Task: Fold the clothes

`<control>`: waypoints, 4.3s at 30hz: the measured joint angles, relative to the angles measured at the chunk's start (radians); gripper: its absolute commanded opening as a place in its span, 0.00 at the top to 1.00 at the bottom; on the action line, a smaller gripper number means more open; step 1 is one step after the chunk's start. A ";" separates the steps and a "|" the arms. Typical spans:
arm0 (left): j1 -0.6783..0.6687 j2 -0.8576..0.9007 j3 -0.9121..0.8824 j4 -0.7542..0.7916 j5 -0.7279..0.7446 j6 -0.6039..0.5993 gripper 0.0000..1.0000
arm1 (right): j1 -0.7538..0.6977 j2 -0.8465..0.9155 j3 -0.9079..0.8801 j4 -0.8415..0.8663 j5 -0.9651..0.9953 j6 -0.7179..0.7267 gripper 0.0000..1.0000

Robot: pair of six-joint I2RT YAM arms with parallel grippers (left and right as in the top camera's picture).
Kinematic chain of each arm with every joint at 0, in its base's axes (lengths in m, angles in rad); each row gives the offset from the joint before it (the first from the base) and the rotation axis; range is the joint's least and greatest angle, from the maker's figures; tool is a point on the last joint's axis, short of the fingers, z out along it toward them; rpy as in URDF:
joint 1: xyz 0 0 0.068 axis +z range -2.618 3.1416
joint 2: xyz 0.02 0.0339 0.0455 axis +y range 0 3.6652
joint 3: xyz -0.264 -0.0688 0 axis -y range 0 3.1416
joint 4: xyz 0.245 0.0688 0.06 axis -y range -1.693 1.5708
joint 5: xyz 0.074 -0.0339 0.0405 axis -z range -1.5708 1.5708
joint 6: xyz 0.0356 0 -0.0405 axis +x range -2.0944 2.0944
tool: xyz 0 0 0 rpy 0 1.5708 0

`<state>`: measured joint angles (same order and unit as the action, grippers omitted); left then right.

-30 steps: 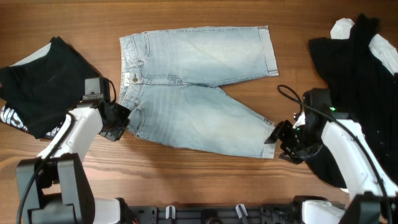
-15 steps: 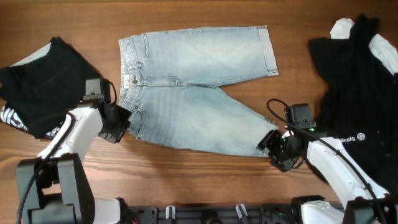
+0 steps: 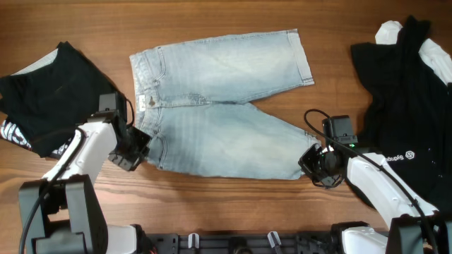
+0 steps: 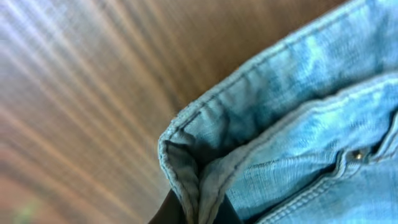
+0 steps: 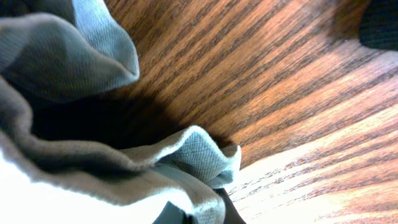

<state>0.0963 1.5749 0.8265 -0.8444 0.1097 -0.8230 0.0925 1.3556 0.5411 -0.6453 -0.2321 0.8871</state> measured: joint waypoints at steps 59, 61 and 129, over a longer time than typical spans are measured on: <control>0.019 -0.026 0.161 0.524 -0.116 -0.169 0.90 | 0.059 0.691 0.974 0.460 0.030 -0.528 0.70; 0.019 0.005 0.161 0.585 -0.130 -0.172 0.81 | 0.082 0.712 0.974 0.527 0.026 -0.515 0.54; -0.033 0.294 0.200 0.447 0.256 0.317 0.78 | 0.166 0.661 0.967 0.152 -0.074 -0.736 0.76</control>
<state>0.0635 1.8690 1.0264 -0.3969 0.3653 -0.5060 0.2584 2.0167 1.5078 -0.4931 -0.3065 0.1513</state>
